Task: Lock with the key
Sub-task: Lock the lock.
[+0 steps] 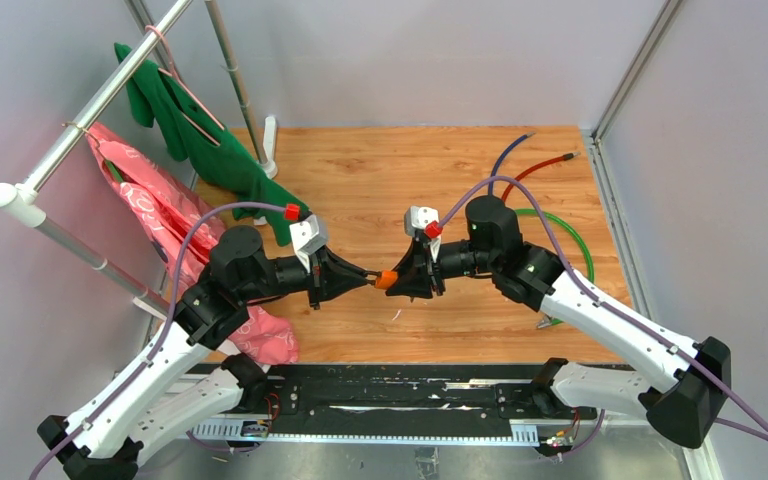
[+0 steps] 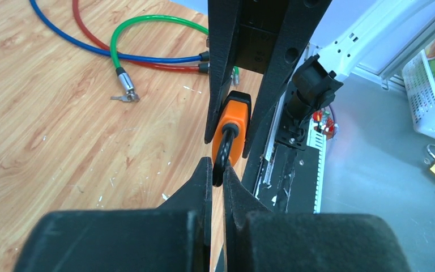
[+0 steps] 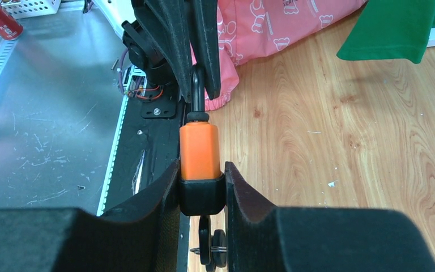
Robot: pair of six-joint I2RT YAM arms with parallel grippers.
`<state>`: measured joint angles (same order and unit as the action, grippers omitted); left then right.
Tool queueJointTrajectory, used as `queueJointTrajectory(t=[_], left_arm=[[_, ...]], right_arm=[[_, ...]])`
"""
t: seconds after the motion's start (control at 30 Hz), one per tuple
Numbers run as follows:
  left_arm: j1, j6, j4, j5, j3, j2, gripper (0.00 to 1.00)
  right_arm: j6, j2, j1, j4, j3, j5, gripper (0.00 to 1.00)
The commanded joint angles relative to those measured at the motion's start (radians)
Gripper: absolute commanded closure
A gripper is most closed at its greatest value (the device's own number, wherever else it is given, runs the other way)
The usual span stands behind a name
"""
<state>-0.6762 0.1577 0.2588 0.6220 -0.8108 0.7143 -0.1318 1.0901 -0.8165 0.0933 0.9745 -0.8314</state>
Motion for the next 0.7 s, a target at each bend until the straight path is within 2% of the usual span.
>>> queueJointTrajectory(t=[0.0,0.33,0.67], left_arm=[[-0.025,0.016,-0.014,0.046,0.043,0.019,1.00],[-0.063,0.024,-0.080,0.074,0.112,0.011,1.00],[-0.100,0.041,-0.180,0.073,0.165,0.011,1.00]], right_arm=[[0.021,-0.007,-0.045,-0.227,0.028,-0.036,1.00],[0.125,-0.026,-0.049,-0.456,0.003,0.025,1.00],[0.152,0.007,-0.062,-0.468,0.015,0.051,1.00]])
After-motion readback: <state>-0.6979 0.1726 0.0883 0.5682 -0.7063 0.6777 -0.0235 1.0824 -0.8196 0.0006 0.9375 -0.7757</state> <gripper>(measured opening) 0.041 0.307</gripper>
